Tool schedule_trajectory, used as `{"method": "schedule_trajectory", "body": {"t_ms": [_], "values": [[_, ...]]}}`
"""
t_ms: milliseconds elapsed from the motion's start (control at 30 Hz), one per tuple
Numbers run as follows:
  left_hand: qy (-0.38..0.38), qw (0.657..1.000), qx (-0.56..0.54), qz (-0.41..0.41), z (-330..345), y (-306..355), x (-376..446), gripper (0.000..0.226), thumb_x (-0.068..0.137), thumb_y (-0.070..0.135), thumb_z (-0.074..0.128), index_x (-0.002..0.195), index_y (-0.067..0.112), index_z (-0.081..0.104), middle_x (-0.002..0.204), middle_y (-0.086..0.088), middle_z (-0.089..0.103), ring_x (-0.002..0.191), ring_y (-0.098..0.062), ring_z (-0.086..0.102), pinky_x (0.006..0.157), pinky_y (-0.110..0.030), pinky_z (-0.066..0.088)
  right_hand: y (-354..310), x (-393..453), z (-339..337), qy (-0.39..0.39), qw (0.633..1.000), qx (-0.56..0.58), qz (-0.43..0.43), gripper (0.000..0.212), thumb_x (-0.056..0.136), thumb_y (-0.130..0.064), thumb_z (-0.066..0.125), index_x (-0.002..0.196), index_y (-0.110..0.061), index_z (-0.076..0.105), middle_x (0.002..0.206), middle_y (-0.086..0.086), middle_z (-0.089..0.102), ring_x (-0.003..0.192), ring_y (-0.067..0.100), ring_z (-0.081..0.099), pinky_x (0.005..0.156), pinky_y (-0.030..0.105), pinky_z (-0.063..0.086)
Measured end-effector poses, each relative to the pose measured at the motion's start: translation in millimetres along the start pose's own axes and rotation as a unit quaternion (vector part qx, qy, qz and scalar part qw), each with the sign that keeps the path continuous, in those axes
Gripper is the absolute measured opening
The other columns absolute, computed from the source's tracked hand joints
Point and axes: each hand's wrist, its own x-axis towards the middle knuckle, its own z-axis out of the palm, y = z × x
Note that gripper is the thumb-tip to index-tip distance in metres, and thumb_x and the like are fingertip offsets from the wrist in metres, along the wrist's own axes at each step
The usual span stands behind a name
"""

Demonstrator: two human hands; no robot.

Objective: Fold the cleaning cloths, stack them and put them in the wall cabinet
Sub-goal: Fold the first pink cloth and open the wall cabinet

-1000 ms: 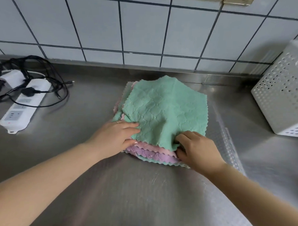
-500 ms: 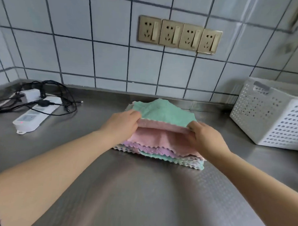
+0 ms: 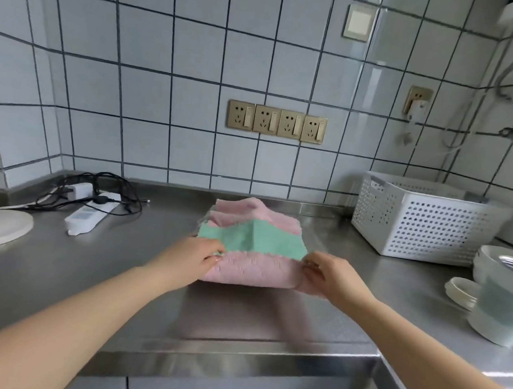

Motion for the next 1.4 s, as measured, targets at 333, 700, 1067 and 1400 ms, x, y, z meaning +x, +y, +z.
{"method": "schedule_trajectory", "body": {"t_ms": [333, 700, 1067, 1400], "values": [[-0.105, 0.988, -0.109, -0.035, 11, -10, -52, 0.008, 0.085, 0.036, 0.063, 0.084, 0.043, 0.059, 0.071, 0.027, 0.058, 0.073, 0.015, 0.051, 0.069, -0.005, 0.037, -2, -38, 8, -0.159, 0.984, 0.051, 0.061, 0.014, 0.079, -0.050, 0.064, 0.075, -0.037, 0.062, 0.070, -0.013, 0.061, 0.061, 0.003, 0.052, 0.058, 0.017, 0.039], [-0.007, 0.976, -0.204, -0.073, 21, -35, -9, 0.015, 0.085, 0.014, 0.067, 0.077, 0.025, 0.061, 0.080, 0.012, 0.061, 0.072, 0.003, 0.054, 0.067, -0.002, 0.036, 11, 9, 5, -0.080, 0.990, 0.098, 0.054, 0.020, 0.079, -0.041, 0.071, 0.069, -0.034, 0.054, 0.066, -0.015, 0.059, 0.060, 0.000, 0.049, 0.056, 0.011, 0.037], [0.063, 0.975, -0.170, -0.129, 54, -69, 59, 0.016, 0.081, 0.021, 0.070, 0.071, 0.030, 0.060, 0.085, 0.007, 0.065, 0.087, -0.015, 0.060, 0.073, -0.028, 0.045, 31, 79, 42, -0.044, 0.992, 0.077, 0.088, 0.015, 0.084, -0.018, 0.063, 0.096, -0.023, 0.069, 0.089, -0.012, 0.065, 0.085, 0.007, 0.060, 0.070, 0.015, 0.039], [0.009, 0.992, -0.035, -0.118, 58, -78, 58, 0.012, 0.080, 0.026, 0.067, 0.074, 0.020, 0.057, 0.075, 0.015, 0.050, 0.073, -0.012, 0.052, 0.061, -0.023, 0.036, 44, 73, 49, -0.066, 0.993, 0.030, 0.092, 0.013, 0.082, -0.037, 0.067, 0.088, -0.027, 0.062, 0.096, -0.009, 0.049, 0.086, 0.010, 0.049, 0.075, 0.022, 0.037]]}}
